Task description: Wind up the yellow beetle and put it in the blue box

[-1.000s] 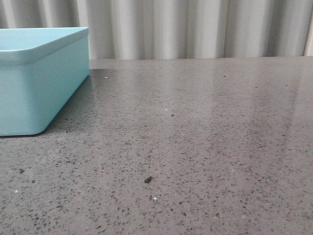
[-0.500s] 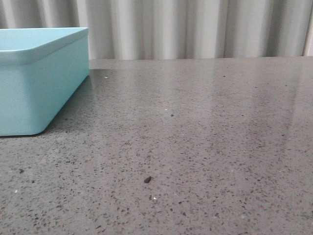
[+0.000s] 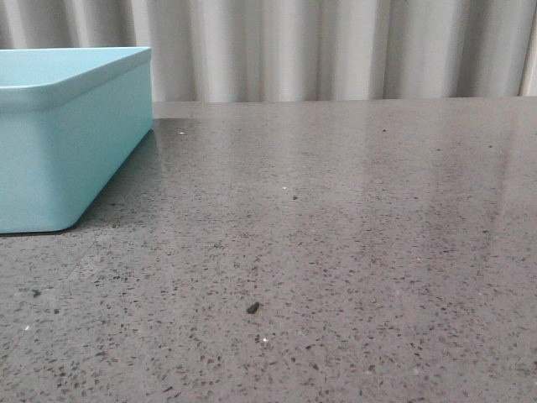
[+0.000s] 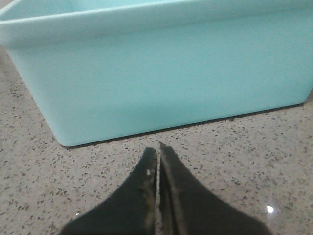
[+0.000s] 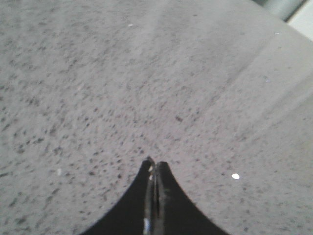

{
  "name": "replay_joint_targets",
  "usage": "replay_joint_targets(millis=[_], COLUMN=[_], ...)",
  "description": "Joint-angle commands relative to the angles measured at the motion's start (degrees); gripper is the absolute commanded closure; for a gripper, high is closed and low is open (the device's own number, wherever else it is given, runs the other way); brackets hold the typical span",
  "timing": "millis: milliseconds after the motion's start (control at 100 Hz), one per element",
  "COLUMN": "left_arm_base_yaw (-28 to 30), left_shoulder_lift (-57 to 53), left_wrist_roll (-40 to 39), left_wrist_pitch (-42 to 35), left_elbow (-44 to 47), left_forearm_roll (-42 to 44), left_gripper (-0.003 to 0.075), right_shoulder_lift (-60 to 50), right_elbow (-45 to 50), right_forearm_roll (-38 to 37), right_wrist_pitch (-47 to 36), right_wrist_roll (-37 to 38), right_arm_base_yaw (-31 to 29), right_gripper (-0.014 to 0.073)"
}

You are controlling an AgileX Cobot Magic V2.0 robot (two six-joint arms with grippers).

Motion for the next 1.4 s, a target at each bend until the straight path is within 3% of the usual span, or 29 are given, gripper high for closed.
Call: replay_joint_targets(millis=[0, 1390], left_arm_base_yaw=[0.2, 0.2], left_shoulder_lift=[-1.36, -1.36], left_wrist_roll=[-0.37, -0.37], left_wrist_pitch=[-3.16, -3.16], left_elbow=[1.58, 1.58], left_forearm_roll=[-0.08, -0.08], left_gripper=[0.0741, 0.0741], right_shoulder_lift=[0.12, -4.7], right_elbow=[0.45, 2.16], right_forearm_roll=[0.27, 1.31], right_wrist_pitch=[-0.63, -0.63], right_wrist_roll=[-0.26, -0.26], right_arm_base_yaw=[-1.08, -1.08], right_gripper=[0.0635, 0.0635])
